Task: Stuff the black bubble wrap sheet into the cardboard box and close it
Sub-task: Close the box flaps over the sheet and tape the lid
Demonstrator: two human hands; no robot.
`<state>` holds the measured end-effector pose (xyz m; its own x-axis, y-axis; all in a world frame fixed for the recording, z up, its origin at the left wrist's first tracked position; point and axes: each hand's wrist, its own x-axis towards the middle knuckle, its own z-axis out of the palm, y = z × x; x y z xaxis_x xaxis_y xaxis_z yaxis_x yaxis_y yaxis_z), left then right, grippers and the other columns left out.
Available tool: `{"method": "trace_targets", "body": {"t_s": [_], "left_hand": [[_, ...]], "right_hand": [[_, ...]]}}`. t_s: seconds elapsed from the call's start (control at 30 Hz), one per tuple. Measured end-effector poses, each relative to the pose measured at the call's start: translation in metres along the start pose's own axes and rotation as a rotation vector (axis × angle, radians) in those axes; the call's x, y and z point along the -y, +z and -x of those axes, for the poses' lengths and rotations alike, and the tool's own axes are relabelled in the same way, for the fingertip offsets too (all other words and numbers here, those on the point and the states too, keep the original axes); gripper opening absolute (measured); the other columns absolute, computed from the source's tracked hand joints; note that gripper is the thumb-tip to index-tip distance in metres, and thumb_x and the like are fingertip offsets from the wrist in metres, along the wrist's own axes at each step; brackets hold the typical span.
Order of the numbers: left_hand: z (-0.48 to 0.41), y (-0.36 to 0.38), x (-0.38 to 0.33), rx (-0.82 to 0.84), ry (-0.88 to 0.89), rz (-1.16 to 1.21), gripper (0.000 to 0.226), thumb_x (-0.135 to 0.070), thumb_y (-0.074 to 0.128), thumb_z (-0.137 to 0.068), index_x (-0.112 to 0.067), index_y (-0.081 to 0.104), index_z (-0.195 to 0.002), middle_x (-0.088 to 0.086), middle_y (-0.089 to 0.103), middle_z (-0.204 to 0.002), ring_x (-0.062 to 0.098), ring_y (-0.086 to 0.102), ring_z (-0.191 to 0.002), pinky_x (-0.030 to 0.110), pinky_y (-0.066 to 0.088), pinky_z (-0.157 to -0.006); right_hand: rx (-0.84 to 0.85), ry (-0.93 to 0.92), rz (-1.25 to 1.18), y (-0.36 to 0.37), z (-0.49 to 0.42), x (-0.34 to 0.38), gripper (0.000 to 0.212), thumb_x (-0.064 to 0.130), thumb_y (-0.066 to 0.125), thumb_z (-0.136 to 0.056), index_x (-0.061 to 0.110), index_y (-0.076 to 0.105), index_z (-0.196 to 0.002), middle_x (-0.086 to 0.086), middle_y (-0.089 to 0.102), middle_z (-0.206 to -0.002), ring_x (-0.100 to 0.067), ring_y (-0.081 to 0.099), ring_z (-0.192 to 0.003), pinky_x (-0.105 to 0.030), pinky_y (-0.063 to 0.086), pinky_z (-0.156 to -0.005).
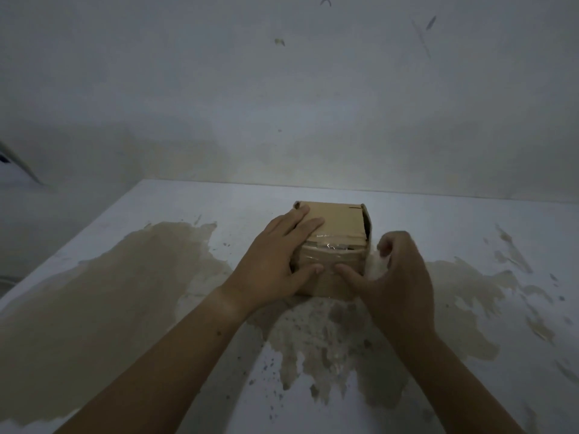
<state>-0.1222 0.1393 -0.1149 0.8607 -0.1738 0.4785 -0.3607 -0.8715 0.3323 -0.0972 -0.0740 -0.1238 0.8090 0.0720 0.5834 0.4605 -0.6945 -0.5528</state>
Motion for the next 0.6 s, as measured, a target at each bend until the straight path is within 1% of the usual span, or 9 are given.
{"method": "trace_targets", "body": {"t_s": [0.07, 0.1, 0.13, 0.2, 0.23, 0.33, 0.47, 0.53, 0.6], "left_hand": [[0.003, 0.004, 0.001, 0.003, -0.015, 0.127, 0.081, -0.050, 0.065, -0.086, -0.028, 0.026, -0.154, -0.007, 0.014, -0.164, 0.007, 0.013, -0.148, 0.035, 0.026, -0.118], [0.004, 0.006, 0.001, 0.007, -0.057, 0.232, 0.090, -0.051, 0.067, -0.084, -0.028, 0.017, -0.156, -0.009, 0.011, -0.164, 0.003, 0.013, -0.148, 0.033, 0.028, -0.117], [0.004, 0.008, 0.000, 0.004, -0.126, 0.348, 0.101, -0.056, 0.069, -0.081, -0.031, 0.006, -0.156, -0.011, 0.009, -0.164, -0.004, 0.014, -0.146, 0.030, 0.030, -0.115], [0.002, 0.008, -0.005, 0.003, -0.314, 0.547, 0.113, -0.070, 0.068, -0.072, -0.046, -0.009, -0.152, -0.014, 0.009, -0.164, -0.015, 0.019, -0.138, 0.023, 0.034, -0.109], [0.001, 0.007, -0.007, 0.026, -0.361, 0.593, 0.112, -0.073, 0.067, -0.070, -0.052, -0.010, -0.149, -0.016, 0.014, -0.162, -0.014, 0.025, -0.136, 0.021, 0.036, -0.106], [0.005, 0.012, -0.003, 0.092, -0.269, 0.573, 0.084, -0.062, 0.065, -0.082, -0.064, 0.006, -0.142, -0.030, 0.044, -0.144, -0.010, 0.048, -0.125, 0.017, 0.045, -0.101], [0.007, 0.019, 0.001, 0.090, -0.224, 0.504, 0.074, -0.061, 0.061, -0.086, -0.057, 0.015, -0.144, -0.024, 0.052, -0.138, -0.008, 0.052, -0.121, 0.021, 0.047, -0.099], [0.007, 0.020, 0.002, 0.082, -0.218, 0.486, 0.073, -0.060, 0.060, -0.087, -0.047, 0.020, -0.147, -0.024, 0.052, -0.138, -0.008, 0.050, -0.123, 0.021, 0.046, -0.100], [0.007, 0.021, 0.002, 0.066, -0.216, 0.478, 0.071, -0.059, 0.060, -0.088, -0.044, 0.024, -0.147, -0.027, 0.052, -0.137, -0.009, 0.050, -0.122, 0.015, 0.044, -0.099]], "right_hand": [[0.148, 0.093, -0.178, 0.003, -0.005, -0.009, 0.092, 0.066, 0.077, -0.059, 0.023, 0.040, -0.132, 0.002, 0.050, -0.130, -0.014, 0.052, -0.110, -0.032, 0.050, -0.085], [0.251, 0.153, -0.286, 0.003, -0.008, -0.010, 0.106, 0.069, 0.075, -0.058, 0.027, 0.029, -0.144, 0.004, 0.040, -0.146, -0.014, 0.046, -0.125, -0.033, 0.047, -0.094], [0.345, 0.193, -0.394, 0.002, -0.012, -0.010, 0.113, 0.070, 0.074, -0.058, 0.033, 0.020, -0.149, 0.007, 0.033, -0.153, -0.012, 0.042, -0.131, -0.032, 0.045, -0.099], [0.445, 0.126, -0.490, 0.003, -0.018, -0.011, 0.107, 0.064, 0.075, -0.063, 0.038, 0.018, -0.150, 0.012, 0.039, -0.150, -0.004, 0.047, -0.128, -0.026, 0.048, -0.097], [0.459, 0.074, -0.477, 0.004, -0.020, -0.013, 0.102, 0.058, 0.076, -0.067, 0.036, 0.021, -0.150, 0.013, 0.046, -0.146, -0.001, 0.052, -0.123, -0.025, 0.051, -0.095], [0.456, 0.021, -0.444, 0.008, -0.022, -0.016, 0.101, 0.048, 0.078, -0.071, 0.031, 0.020, -0.152, 0.015, 0.053, -0.139, 0.002, 0.055, -0.118, -0.020, 0.052, -0.092], [0.390, -0.017, -0.443, 0.014, -0.017, -0.015, 0.092, 0.045, 0.079, -0.072, 0.039, 0.026, -0.146, 0.037, 0.053, -0.120, 0.016, 0.056, -0.105, -0.004, 0.047, -0.080], [0.339, -0.025, -0.434, 0.016, -0.015, -0.014, 0.087, 0.043, 0.080, -0.073, 0.048, 0.024, -0.140, 0.042, 0.051, -0.113, 0.021, 0.054, -0.100, -0.001, 0.044, -0.076], [0.312, -0.016, -0.409, 0.018, -0.013, -0.014, 0.089, 0.042, 0.080, -0.073, 0.050, 0.021, -0.139, 0.042, 0.050, -0.112, 0.024, 0.053, -0.098, 0.001, 0.042, -0.075]]}}
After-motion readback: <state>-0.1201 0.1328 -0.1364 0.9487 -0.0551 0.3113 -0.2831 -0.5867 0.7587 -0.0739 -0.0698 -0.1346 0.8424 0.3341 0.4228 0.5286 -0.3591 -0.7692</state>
